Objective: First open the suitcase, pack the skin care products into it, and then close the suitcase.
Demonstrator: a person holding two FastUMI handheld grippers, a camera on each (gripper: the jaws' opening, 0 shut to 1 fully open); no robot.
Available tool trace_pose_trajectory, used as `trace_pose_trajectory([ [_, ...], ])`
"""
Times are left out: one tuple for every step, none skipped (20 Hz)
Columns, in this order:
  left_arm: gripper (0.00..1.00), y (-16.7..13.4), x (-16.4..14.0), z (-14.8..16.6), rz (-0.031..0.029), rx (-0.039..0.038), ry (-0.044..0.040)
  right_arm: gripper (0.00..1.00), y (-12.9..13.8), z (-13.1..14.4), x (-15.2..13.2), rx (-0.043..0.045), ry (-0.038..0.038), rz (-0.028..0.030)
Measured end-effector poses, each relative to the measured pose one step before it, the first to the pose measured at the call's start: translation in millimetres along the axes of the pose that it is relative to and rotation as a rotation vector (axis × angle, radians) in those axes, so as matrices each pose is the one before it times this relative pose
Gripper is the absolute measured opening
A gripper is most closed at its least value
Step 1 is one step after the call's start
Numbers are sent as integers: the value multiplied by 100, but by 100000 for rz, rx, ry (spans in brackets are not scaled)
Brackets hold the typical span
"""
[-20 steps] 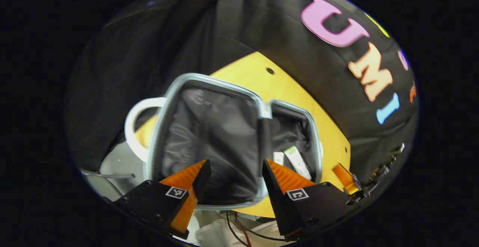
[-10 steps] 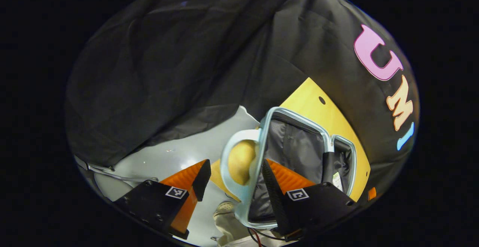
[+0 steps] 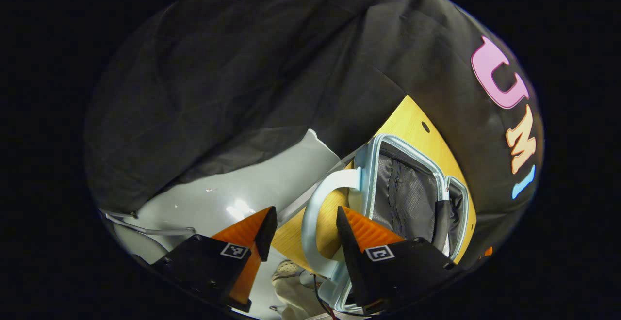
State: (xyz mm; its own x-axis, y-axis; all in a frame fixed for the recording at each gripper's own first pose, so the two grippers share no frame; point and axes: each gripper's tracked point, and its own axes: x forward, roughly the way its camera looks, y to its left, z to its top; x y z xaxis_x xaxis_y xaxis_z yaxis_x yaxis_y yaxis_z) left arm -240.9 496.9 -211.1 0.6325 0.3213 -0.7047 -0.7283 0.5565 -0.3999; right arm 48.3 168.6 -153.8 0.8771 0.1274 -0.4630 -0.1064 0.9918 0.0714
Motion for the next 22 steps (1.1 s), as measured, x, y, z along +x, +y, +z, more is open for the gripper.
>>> trace_pose_trajectory([
  [68,101,303,-204,-926,-69,738,98,-311,175,-165,28,-482,-965],
  [65,105,184,-241,-170,-677,478,98,-201,220,-111,204,-399,-653],
  [50,78,566,-93,-361,-1451,558,98,-162,174,-176,209,-342,-499],
  [35,-212,180,-207,-1441,-2260,746,98,-246,218,-140,10,-479,-547],
  [27,-323,-22,-130,-2038,-2156,151,98,-264,155,-96,-60,-378,-507],
  [29,107,96,160,-39,-1853,-1068,98,-267,145,-88,-61,-162,-490],
  [11,-33,-444,41,-1120,-1142,-759,98,-275,10,-73,122,-14,-352],
  [10,-110,-68,-35,-1261,-713,-563,98,-178,-30,-96,323,50,-220],
  [7,-239,46,223,-992,-502,-561,98,-144,-200,4,312,237,-217],
  [6,-296,-193,20,-743,-110,5,98,-332,-88,-181,311,369,-91],
  [4,-301,-287,154,-122,61,-1019,98,-80,-101,-114,245,601,234],
  [3,-365,-252,10,34,896,-690,98,7,-260,26,84,661,298],
  [5,-352,-345,81,464,1234,-748,98,-164,-81,38,-179,210,42],
  [1,-494,-476,273,584,1570,-1214,98,-139,-20,19,-343,24,19],
  [5,-486,-615,346,-16,1583,-1482,98,-190,40,-16,-326,-35,65],
  [1,-685,-787,516,-906,777,-1714,98,-253,48,27,-161,-93,-133],
  [1,-1136,-1132,712,-1260,466,-1920,98,-337,125,19,148,-24,-125],
  [1,-1470,-1114,774,-1554,596,-1966,98,-317,33,91,506,-81,2],
  [1,-1247,-1046,585,-1677,802,-1116,98,-337,147,109,632,-132,21],
  [1,-1188,-999,422,-1458,706,-913,98,-229,-16,89,569,-24,64],
  [1,-1056,-670,219,-901,1312,-686,98,-308,55,115,385,-3,36],
  [1,-1114,-648,247,539,2805,-89,98,-292,72,141,256,44,20],
])
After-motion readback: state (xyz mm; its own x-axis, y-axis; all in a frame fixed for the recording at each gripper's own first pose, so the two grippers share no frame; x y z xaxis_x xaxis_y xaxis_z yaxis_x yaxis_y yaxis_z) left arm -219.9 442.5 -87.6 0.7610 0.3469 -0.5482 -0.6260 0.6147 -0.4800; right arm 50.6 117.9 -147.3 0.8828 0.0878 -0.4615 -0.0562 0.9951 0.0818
